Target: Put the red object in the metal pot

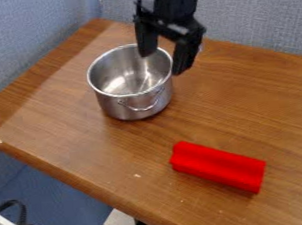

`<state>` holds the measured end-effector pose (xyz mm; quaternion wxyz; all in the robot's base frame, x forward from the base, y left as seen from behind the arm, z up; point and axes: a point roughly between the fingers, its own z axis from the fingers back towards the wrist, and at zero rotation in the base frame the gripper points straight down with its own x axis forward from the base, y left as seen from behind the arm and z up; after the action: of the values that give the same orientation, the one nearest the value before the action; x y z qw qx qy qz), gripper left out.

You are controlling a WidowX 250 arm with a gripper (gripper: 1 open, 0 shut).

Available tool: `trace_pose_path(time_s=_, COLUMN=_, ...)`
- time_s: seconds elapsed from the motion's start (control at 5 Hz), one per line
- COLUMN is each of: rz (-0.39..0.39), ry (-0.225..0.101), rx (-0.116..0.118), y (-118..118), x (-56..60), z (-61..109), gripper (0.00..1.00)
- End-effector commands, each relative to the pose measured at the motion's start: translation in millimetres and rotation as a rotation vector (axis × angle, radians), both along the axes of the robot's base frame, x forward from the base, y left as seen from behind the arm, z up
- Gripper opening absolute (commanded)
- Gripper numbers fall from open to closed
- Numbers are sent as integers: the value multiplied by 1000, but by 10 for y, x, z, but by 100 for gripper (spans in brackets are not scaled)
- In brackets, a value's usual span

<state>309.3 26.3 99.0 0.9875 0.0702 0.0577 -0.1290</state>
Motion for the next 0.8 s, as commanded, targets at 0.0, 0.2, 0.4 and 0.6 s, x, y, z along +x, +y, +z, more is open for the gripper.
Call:
trace_pose_path(time_s=0.0, rz=-87, ry=-74, rx=6, y=-149, x=-66, z=156, gripper=100)
trace_pose_path(time_s=0.2, rz=-80, ry=-75, rx=17, y=-185, x=-81, z=89, gripper=100)
trace_pose_path(time_s=0.4, rz=-32, ry=-85, rx=33, y=-276, x=-45, z=82, gripper=100)
trace_pose_path(time_s=0.6, rz=4, ry=-87, rx=42, y=-385, x=-69, z=114, gripper=100)
